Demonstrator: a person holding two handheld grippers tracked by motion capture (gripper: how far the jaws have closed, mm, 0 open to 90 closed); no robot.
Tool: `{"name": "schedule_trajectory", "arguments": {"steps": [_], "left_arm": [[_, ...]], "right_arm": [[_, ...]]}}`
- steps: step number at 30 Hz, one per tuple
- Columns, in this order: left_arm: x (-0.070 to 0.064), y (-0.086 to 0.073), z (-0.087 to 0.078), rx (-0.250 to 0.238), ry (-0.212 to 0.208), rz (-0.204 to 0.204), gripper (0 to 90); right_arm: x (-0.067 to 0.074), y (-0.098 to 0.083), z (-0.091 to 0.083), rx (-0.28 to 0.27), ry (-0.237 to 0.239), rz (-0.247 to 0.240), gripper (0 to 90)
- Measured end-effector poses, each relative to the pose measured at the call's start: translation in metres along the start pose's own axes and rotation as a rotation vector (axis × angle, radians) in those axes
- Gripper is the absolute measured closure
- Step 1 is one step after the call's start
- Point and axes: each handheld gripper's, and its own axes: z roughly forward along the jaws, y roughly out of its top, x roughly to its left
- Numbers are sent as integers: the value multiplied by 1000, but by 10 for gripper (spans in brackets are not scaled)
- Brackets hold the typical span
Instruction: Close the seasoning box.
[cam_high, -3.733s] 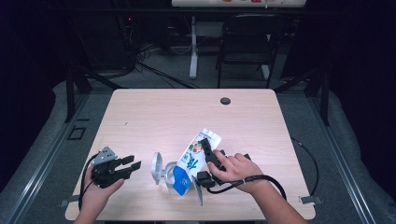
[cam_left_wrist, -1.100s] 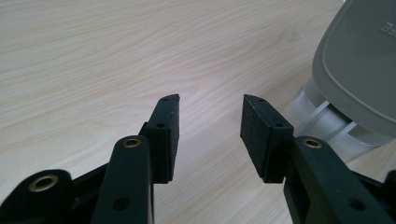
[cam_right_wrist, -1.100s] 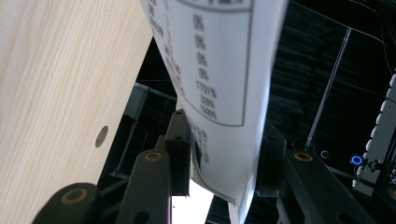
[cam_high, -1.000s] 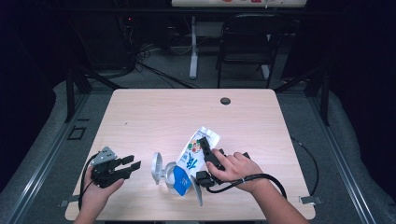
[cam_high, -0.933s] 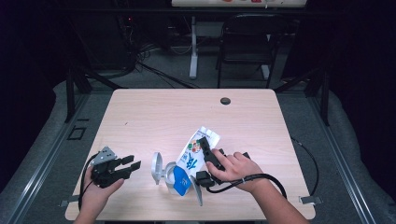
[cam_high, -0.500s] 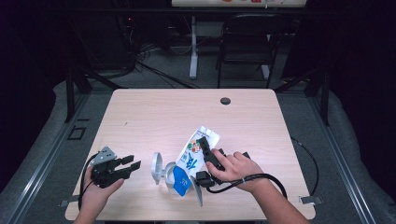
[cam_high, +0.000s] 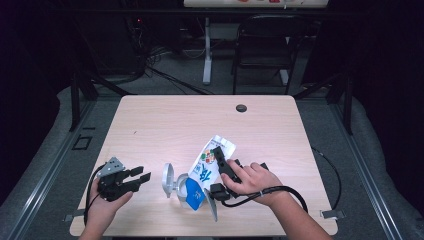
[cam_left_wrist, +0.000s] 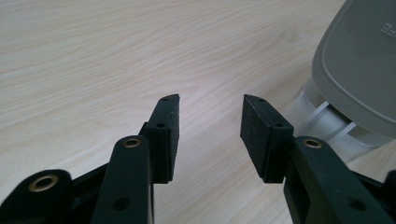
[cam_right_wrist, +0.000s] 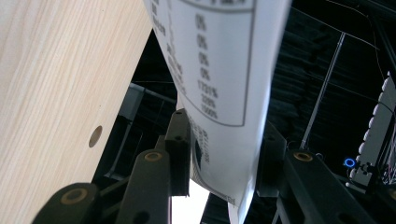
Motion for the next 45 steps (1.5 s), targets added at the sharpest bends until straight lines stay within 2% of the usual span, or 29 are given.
{"name": "schedule_trajectory", "arguments": {"steps": [5,7,19,33,38,45], "left_arm": [[0,0,0,0,0,0,578],[0,0,0,1,-1,-1,578],[0,0,0,1,-1,-1,578],[0,0,0,1,0,-3,578],[0,0,0,1,2,-2,578],[0,0,0,0,0,-3,578]], "right_arm": [[0,0,-1,13,6,-11,656],[0,0,-1,-4,2,1,656],[0,0,-1,-5,1,-3,656],[1,1,0,-22,4,30,656],[2,1,-2,0,15,22,656],[2,0,-3,4,19,38,655]]}}
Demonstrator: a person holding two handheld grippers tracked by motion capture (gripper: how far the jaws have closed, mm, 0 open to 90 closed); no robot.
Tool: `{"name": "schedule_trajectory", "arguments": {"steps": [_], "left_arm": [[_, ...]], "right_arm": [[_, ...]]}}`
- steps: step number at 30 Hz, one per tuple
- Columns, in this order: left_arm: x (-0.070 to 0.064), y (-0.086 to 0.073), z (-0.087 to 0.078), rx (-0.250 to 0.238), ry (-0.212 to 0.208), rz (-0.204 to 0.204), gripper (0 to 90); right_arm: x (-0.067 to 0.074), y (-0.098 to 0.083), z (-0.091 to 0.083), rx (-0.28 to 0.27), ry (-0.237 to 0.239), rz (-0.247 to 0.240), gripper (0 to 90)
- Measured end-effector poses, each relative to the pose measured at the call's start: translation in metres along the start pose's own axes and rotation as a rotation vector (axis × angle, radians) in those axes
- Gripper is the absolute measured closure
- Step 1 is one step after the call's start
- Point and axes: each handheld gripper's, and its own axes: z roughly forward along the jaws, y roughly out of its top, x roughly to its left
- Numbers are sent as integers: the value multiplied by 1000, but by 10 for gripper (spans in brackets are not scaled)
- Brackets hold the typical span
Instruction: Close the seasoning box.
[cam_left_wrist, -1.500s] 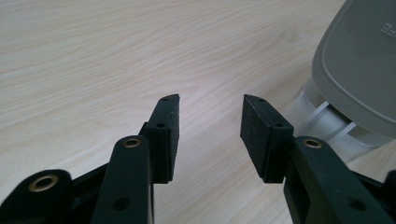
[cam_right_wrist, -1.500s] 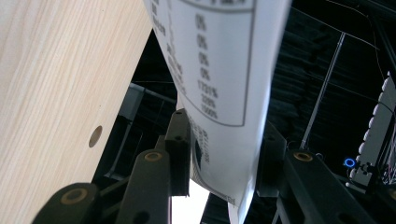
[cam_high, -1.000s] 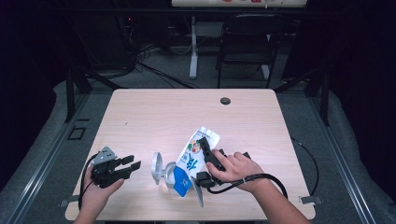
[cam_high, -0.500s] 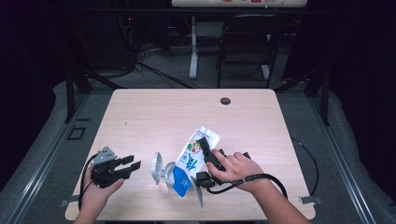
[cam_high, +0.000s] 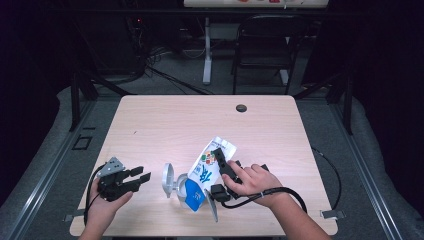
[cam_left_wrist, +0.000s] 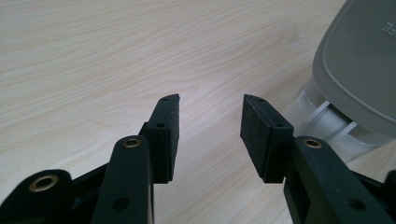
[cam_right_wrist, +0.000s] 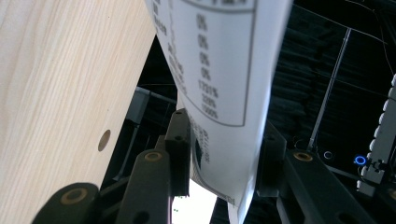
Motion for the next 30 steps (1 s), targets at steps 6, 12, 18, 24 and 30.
{"name": "schedule_trajectory", "arguments": {"steps": [6,12,18,24,30], "left_arm": [[0,0,0,1,1,0,578],[0,0,0,3,2,0,578],[0,0,0,4,2,0,578],[0,0,1,5,-2,1,578],[0,0,1,5,-2,1,578]], "right_arm": [[1,0,-1,2,4,20,655],[4,0,-1,-10,8,45,655],[4,0,-2,1,27,63,656],[6,-1,-1,-18,38,112,656],[8,0,-3,5,48,116,657]]}}
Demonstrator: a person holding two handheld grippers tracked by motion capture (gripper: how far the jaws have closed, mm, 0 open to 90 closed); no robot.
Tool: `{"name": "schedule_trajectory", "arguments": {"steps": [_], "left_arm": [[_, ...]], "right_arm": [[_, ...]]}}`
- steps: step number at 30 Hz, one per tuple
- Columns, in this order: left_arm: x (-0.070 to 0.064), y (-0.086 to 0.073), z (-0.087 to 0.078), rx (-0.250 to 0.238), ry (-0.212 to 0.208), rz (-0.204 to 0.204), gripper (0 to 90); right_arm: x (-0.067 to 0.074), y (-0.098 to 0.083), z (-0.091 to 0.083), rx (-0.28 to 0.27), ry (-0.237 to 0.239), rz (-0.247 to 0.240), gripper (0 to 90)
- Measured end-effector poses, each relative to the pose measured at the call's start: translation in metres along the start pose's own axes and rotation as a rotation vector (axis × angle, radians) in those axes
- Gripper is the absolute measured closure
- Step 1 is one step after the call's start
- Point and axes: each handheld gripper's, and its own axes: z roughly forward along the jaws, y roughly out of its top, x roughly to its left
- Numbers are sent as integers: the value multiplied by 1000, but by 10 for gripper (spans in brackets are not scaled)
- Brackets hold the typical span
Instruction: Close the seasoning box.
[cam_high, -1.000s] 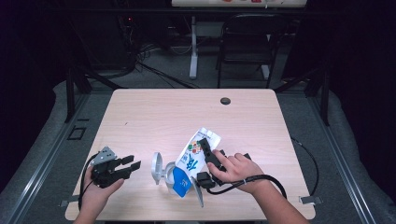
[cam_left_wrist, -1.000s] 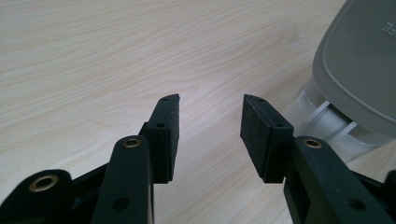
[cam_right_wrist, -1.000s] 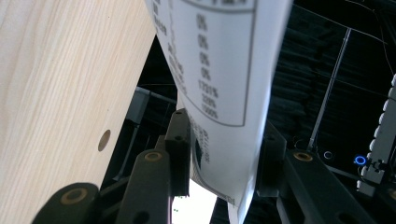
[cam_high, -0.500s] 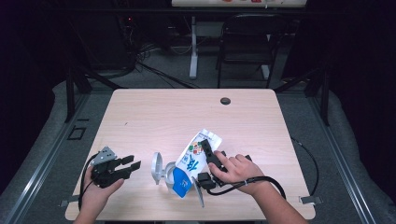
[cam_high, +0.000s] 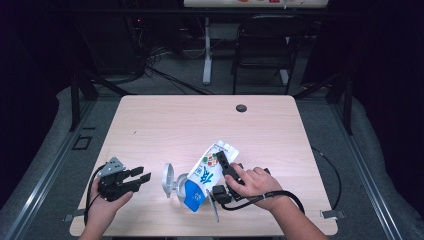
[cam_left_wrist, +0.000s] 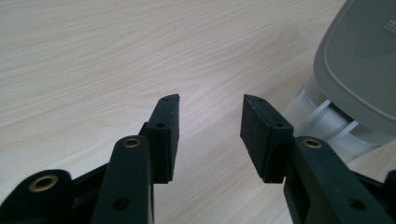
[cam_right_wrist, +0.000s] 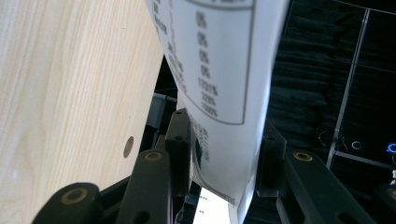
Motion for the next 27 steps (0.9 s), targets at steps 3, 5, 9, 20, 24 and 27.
{"name": "schedule_trajectory", "arguments": {"steps": [3,5,9,20,24,27], "left_arm": [[0,0,0,0,0,0,578],[0,0,0,0,0,0,578],[0,0,0,2,-1,-1,578],[0,0,1,4,-1,1,578],[0,-1,1,6,0,-1,578],[0,-1,1,6,-1,1,578]], "right_arm": [[0,0,0,-4,1,9,657],[1,0,1,-19,2,29,657],[1,0,-1,-3,13,54,657],[3,0,-3,3,33,120,657],[4,1,-3,-13,35,156,658],[4,1,-3,-13,44,177,659]]}}
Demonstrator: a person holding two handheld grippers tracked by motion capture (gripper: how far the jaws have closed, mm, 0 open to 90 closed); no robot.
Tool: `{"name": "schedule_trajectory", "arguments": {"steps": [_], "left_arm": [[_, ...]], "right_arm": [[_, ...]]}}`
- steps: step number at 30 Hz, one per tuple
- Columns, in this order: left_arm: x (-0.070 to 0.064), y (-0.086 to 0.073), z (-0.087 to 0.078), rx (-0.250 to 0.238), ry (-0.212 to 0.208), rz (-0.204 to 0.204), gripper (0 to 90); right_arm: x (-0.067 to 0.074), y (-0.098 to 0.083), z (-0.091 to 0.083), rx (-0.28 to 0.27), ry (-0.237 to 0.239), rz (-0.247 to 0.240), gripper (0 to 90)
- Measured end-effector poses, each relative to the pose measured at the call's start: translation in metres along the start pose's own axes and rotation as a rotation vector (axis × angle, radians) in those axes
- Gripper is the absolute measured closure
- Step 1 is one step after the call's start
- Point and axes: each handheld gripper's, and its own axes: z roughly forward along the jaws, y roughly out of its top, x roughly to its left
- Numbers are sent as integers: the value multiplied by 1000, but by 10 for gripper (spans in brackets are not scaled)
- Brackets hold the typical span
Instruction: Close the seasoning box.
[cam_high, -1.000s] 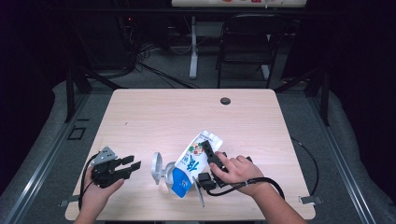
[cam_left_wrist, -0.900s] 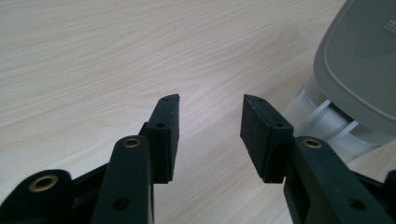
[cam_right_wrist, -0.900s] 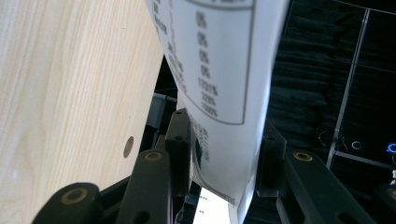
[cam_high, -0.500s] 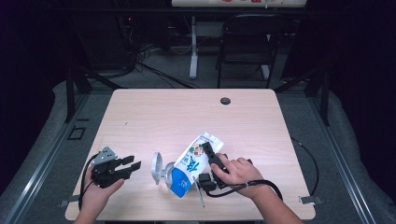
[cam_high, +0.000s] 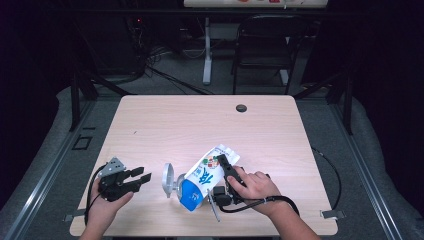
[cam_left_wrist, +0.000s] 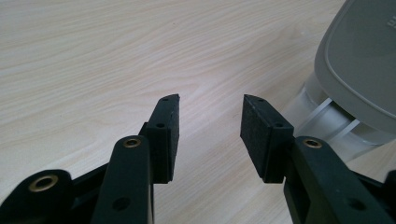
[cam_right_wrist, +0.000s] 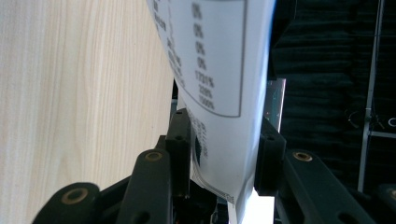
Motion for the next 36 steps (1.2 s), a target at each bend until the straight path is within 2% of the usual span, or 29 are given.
{"name": "schedule_trajectory", "arguments": {"steps": [2,7,10,11,14,15,19,27,29,36], "left_arm": [[0,0,0,0,0,-3,578],[0,0,0,0,-1,-5,578],[0,-1,1,1,-3,-7,578],[0,-1,1,2,-3,-7,578],[0,-1,1,4,-3,-1,578],[0,-1,1,4,-2,-1,578],[0,-1,1,5,0,-5,578],[0,-1,1,3,-2,-2,578],[0,-1,1,2,-1,-6,578],[0,-1,1,4,-1,-2,578]], "right_arm": [[-1,0,-1,16,4,9,660],[2,-1,1,5,25,54,676],[3,0,0,1,34,67,692],[3,1,-1,11,37,58,697],[5,1,-2,8,35,77,718],[3,1,-4,22,32,67,728],[4,0,-3,9,34,96,751],[5,1,-5,9,34,124,761],[5,1,-5,-9,31,150,764],[1,1,-8,-15,50,223,794]]}}
